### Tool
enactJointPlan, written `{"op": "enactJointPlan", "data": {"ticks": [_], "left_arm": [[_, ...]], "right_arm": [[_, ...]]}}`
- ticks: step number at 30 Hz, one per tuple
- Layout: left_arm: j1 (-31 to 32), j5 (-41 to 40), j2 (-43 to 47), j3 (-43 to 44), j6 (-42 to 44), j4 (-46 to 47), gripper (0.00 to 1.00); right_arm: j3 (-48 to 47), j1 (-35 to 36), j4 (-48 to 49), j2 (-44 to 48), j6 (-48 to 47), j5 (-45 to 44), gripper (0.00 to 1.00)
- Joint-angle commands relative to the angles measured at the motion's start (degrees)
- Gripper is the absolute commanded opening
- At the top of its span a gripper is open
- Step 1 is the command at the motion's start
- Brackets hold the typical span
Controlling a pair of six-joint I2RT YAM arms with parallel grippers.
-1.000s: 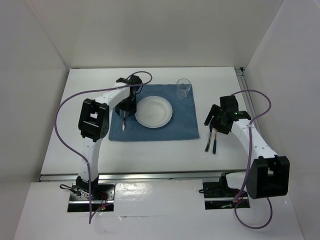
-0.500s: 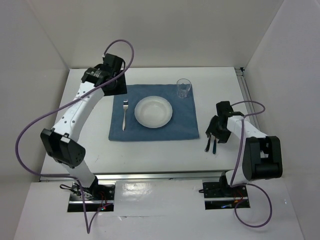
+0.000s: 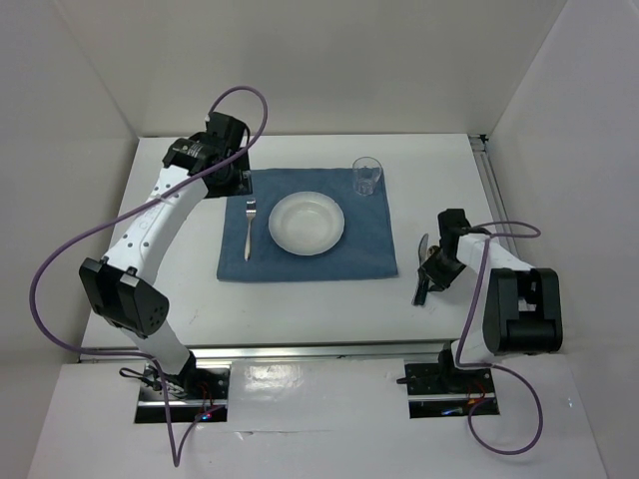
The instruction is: Set the dinner table for one person
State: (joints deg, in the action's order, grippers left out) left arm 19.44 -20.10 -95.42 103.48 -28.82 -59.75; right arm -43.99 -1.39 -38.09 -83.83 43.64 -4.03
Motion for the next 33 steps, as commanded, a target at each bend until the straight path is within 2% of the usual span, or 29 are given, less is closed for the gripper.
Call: {"op": "enactJointPlan", "data": {"ticks": [1, 7, 11, 18, 23, 26, 30, 33], "left_arm": [[0.2, 0.0, 0.2, -0.4, 0.3, 0.2, 0.71], [0.2, 0.5, -0.3, -0.9, 0.3, 0.2, 0.7], [0.2, 0.5, -0.3, -0.9, 0.3, 0.2, 0.7], [0.2, 1.0, -0.3, -0.9, 0.3, 0.2, 0.69], [0.2, 1.0, -0.3, -0.9, -0.2, 0.2, 0.69], [0.2, -0.3, -0.3, -0.4, -0.2, -0.4, 0.69], [0.2, -1.4, -0.3, -0.4, -0.2, -1.5, 0.69], [0.2, -2.0, 0.9, -1.1, -0.2, -2.0, 0.69]], "right_arm": [[2.2, -0.8, -0.4, 0.8, 2.2, -1.4, 0.4], [2.2, -0.8, 1.6, 0.8, 0.7, 1.6, 0.11], [0.8, -0.8, 1.6, 1.8, -0.5, 2.1, 0.0], [-5.9, 0.2, -2.2, 10.3, -3.4, 0.8, 0.0], [-13.3, 4.5, -2.4, 10.8, -5.1, 3.8, 0.0], [-19.5, 10.7, 0.6, 5.6, -9.2, 6.4, 0.0], [-33.1, 18.8, -3.8, -11.1, -13.9, 4.1, 0.0], [-36.9, 20.8, -3.8, -18.0, -15.6, 5.1, 0.0]]}}
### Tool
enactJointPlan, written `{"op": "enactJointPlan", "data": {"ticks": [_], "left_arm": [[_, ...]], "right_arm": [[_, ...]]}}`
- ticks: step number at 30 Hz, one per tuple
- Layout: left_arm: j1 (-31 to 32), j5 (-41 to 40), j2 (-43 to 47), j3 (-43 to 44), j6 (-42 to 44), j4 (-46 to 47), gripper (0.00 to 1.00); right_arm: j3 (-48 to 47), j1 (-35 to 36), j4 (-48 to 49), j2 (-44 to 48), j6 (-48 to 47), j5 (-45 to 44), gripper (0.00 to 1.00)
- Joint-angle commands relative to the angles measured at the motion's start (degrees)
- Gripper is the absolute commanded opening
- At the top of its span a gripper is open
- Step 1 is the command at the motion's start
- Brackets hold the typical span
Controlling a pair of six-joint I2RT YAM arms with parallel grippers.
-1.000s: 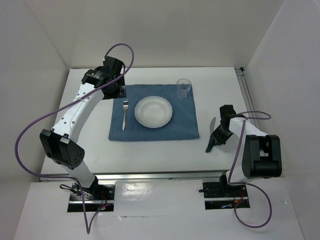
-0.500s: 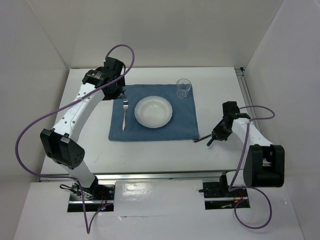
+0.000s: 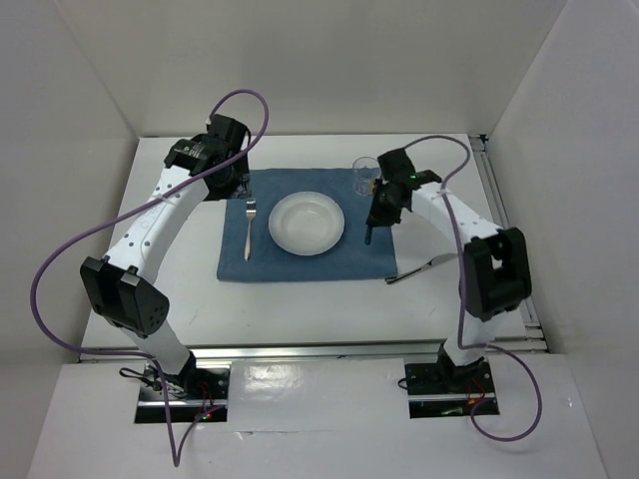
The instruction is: Set the dinner table for one person
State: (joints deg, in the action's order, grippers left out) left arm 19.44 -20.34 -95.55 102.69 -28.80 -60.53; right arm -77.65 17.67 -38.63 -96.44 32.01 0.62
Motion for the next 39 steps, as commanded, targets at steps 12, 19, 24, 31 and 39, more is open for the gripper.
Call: {"op": "enactJointPlan", "data": {"ticks": [12, 19, 24, 31, 39], "left_arm": [[0.2, -2.9, 2.7, -2.4, -0.7, -1.8, 0.69], [0.2, -2.9, 2.7, -3.0, -0.7, -1.8, 0.69], [0.2, -2.9, 3.3, -3.6, -0.7, -1.8, 0.69], [0.2, -2.3, 3.8, -4.7, -0.7, -1.3, 0.69], [0.2, 0.6, 4.3, -5.7, -0.7, 0.8, 0.69]], "right_arm": [[-6.5, 3.9, 0.2, -16.5, -5.1, -0.6, 0.0], [-10.5, 5.9, -0.3, -21.6, -5.6, -1.8, 0.0], [-10.5, 6.4, -0.8, -22.2, -5.0, -2.4, 0.09], [-10.5, 6.4, -2.1, -16.9, -4.5, -5.2, 0.61], [1.6, 1.2, -4.4, 1.2, 0.6, -12.7, 0.59]]}}
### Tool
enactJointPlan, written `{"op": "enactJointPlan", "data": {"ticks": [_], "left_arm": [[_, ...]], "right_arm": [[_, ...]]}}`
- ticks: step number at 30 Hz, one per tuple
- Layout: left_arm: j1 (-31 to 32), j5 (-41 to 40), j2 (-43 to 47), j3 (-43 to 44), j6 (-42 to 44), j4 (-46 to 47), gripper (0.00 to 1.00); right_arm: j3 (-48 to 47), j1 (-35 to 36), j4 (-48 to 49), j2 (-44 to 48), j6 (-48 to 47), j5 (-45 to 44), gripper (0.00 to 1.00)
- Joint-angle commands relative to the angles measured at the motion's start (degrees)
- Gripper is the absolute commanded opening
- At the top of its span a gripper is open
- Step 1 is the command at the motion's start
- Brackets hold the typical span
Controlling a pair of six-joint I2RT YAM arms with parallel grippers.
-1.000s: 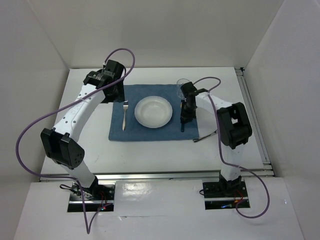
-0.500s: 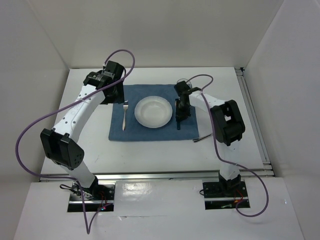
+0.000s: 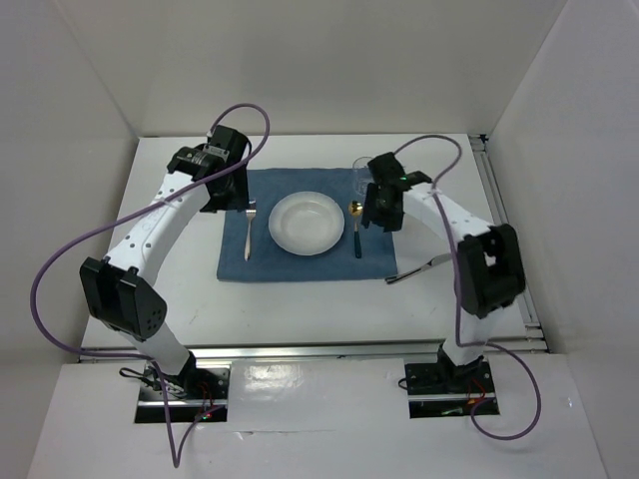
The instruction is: Set the dinner table for one person
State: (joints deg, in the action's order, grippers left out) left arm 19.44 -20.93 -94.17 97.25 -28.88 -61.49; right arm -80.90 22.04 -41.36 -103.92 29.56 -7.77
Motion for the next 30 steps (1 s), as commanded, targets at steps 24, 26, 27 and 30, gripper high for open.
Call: {"op": "enactJointPlan", "data": {"ticks": [24, 26, 27, 30], "left_arm": [[0.2, 6.8, 6.4, -2.2, -0.6, 4.5, 0.69], [0.2, 6.8, 6.4, -2.2, -0.6, 4.5, 0.69], [0.2, 6.8, 6.4, -2.2, -0.6, 4.5, 0.69], [0.2, 6.8, 5.8, -2.7, -0.1, 4.5, 0.69]], "right_arm": [[34.5, -14.7, 11.0, 14.8, 21.8, 0.3, 0.62], [34.0, -14.7, 10.4, 14.2, 23.3, -1.6, 0.54], [34.0, -14.7, 10.4, 14.2, 23.3, -2.3, 0.52], [34.0, -16.1, 10.4, 13.1, 24.1, -3.0, 0.42]]}}
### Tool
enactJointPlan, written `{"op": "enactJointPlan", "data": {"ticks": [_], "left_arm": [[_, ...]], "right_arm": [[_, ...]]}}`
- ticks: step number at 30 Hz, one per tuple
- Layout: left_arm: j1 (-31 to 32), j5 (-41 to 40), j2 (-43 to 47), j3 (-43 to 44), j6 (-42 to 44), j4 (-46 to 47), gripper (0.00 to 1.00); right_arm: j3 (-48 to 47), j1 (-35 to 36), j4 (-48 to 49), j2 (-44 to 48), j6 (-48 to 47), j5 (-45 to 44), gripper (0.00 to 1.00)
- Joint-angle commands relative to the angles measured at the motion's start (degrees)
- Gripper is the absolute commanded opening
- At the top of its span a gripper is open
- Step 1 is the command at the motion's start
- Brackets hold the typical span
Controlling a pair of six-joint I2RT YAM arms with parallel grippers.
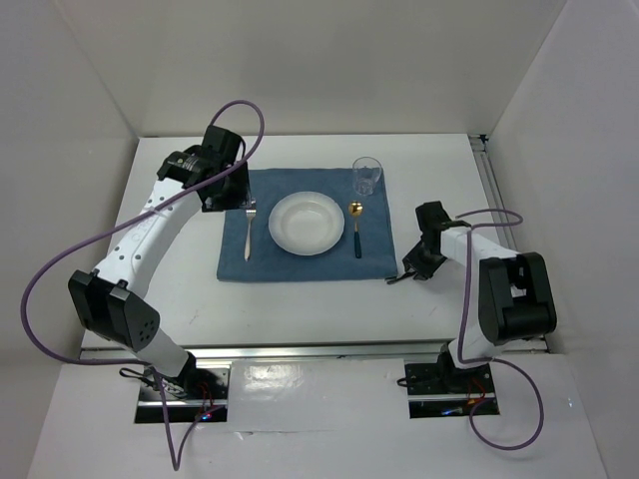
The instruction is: Set the dinner table for one person
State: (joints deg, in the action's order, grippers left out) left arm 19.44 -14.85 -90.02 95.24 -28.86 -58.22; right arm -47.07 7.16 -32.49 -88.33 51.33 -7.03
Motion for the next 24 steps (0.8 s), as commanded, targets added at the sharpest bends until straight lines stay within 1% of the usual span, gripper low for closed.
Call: {"op": "enactJointPlan", "data": {"ticks": [1, 2, 5, 7, 10, 11, 14, 17, 20, 21, 24], "left_arm": [[0.2, 0.7, 1.7, -0.7, -0.1, 1.2, 0.69], [0.2, 0.7, 1.7, -0.7, -0.1, 1.2, 0.69], [0.2, 0.2, 1.7, -0.7, -0.1, 1.2, 0.69], [0.2, 0.2, 1.2, -0.7, 0.4, 1.2, 0.69], [0.2, 0.2, 1.2, -0.7, 0.4, 1.2, 0.69], [0.2, 0.2, 1.2, -0.1, 0.4, 1.2, 0.69], [0.2, -0.3, 0.6, -0.1, 0.4, 1.2, 0.69], [0.2, -0.4, 0.1, 1.1, 0.4, 1.2, 0.69], [0.2, -0.4, 0.1, 1.1, 0.4, 1.2, 0.69], [0.2, -0.4, 0.1, 1.1, 0.4, 1.2, 0.69], [0.2, -0.4, 0.1, 1.1, 0.4, 1.2, 0.69]], "right_arm": [[0.7, -1.9, 1.6, -2.5, 1.7, -3.8, 0.4], [0.7, -1.9, 1.6, -3.0, 1.7, -4.4, 0.39], [0.7, -1.9, 1.0, -3.6, 1.7, -6.8, 0.39], [0.0, -1.9, -0.1, -4.2, 1.7, -8.0, 0.33], [-1.7, -1.9, -2.0, -4.9, 1.7, -11.3, 0.32], [-2.7, -1.9, -2.7, -5.5, 1.7, -14.4, 0.32], [-5.4, -1.3, -6.6, -7.1, 1.7, -19.8, 0.29], [-6.0, -1.3, -5.7, -7.1, 0.1, -19.8, 0.29], [-4.6, -1.3, -2.6, -7.1, -2.5, -15.4, 0.41], [-4.6, -1.3, -2.6, -7.1, -2.6, -13.6, 0.51], [-4.1, -1.3, -1.8, -7.8, -4.0, -11.4, 0.67]]}}
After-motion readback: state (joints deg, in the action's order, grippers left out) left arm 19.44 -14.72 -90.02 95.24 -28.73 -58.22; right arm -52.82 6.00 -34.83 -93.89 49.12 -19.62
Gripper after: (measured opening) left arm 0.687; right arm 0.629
